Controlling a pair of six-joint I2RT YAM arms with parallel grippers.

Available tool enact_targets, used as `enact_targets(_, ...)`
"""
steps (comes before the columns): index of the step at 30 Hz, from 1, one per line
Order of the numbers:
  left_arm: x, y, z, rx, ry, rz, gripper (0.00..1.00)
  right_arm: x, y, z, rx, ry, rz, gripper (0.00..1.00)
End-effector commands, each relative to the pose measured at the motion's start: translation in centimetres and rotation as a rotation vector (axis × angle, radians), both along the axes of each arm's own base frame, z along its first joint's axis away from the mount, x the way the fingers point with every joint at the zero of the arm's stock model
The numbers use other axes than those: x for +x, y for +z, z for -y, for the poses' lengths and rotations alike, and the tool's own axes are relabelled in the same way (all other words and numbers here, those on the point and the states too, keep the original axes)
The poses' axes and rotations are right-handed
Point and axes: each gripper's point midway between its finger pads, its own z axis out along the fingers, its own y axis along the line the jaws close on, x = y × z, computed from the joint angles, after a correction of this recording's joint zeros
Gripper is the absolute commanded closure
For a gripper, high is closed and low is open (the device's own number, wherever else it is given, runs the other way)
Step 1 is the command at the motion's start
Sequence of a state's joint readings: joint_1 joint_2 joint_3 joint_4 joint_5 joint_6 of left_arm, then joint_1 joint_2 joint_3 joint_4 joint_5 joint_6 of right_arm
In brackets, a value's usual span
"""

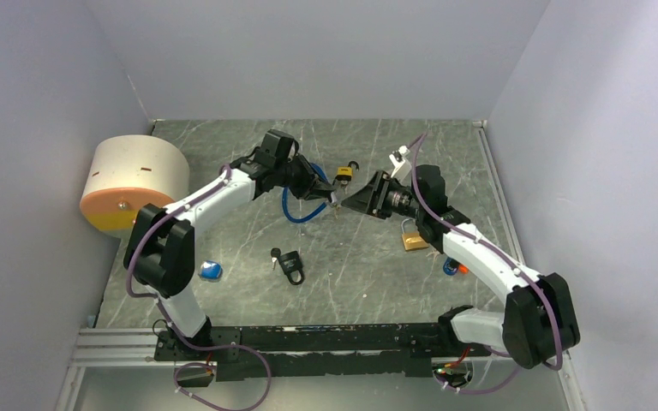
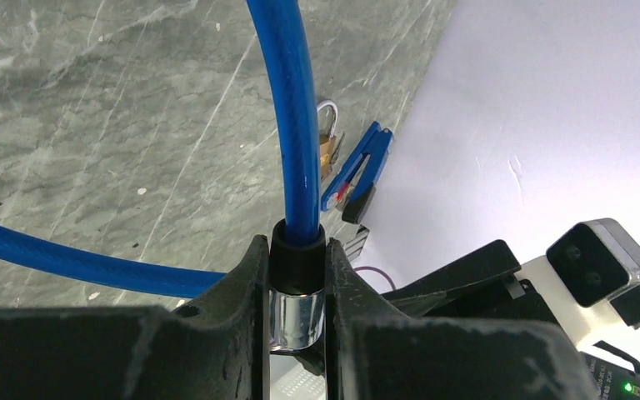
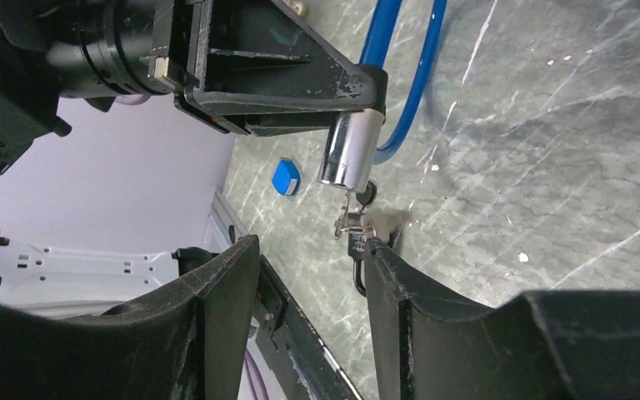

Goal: Unlock with the key
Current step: Unlock the lock.

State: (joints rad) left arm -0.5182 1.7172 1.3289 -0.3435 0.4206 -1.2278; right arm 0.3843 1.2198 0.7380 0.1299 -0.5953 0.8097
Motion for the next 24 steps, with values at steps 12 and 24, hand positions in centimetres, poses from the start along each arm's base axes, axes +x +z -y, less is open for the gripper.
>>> enact_targets(12, 0.5, 3.5, 0.1, -0.065, 0.009, 0.072, 0.97, 0.9, 0.3, -2.0, -0.061, 0.058, 0.049, 0.72)
enact_targets(24, -0.3, 3.8, 0.6, -0.134, 0.009, 0.027, 0.97, 2.4, -0.4, -2.6, -0.087, 0.053, 0.023, 0.89)
